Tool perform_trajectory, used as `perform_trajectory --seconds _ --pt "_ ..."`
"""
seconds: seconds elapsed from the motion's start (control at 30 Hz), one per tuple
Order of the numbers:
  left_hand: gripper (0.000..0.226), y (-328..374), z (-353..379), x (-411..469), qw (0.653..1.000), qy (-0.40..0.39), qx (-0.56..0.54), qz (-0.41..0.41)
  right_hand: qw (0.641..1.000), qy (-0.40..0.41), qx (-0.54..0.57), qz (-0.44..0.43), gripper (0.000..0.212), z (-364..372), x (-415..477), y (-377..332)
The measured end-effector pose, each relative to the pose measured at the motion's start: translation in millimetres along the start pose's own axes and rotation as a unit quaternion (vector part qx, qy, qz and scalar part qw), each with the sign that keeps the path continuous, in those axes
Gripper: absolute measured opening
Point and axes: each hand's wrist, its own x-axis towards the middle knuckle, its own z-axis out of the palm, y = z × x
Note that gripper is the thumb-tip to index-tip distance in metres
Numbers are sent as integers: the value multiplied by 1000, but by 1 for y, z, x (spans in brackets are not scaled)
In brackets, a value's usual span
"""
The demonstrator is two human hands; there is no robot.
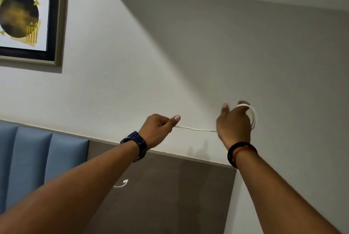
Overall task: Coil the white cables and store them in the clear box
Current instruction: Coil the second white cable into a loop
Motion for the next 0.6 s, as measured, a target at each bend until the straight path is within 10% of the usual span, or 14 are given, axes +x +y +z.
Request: perform_trajectory --seconds 0.07,0.17,0.37,0.47,0.6 --pt "66 3 -8 7 999 21 25 17 966 -102 -227 -76 80 3 -14 19" --pt "63 3 -18 19 996 49 65 29 925 -263 -258 -91 91 8 -30 29" --pt "58 -16 -38 39 983 167 61 -37 786 -568 236 60 77 -3 -32 -1" --pt "57 -24 -22 33 985 155 64 -45 667 -586 459 40 60 -14 -30 -33" --pt "59 -12 24 14 995 91 -23 -28 627 -458 630 24 34 -15 -36 -68"
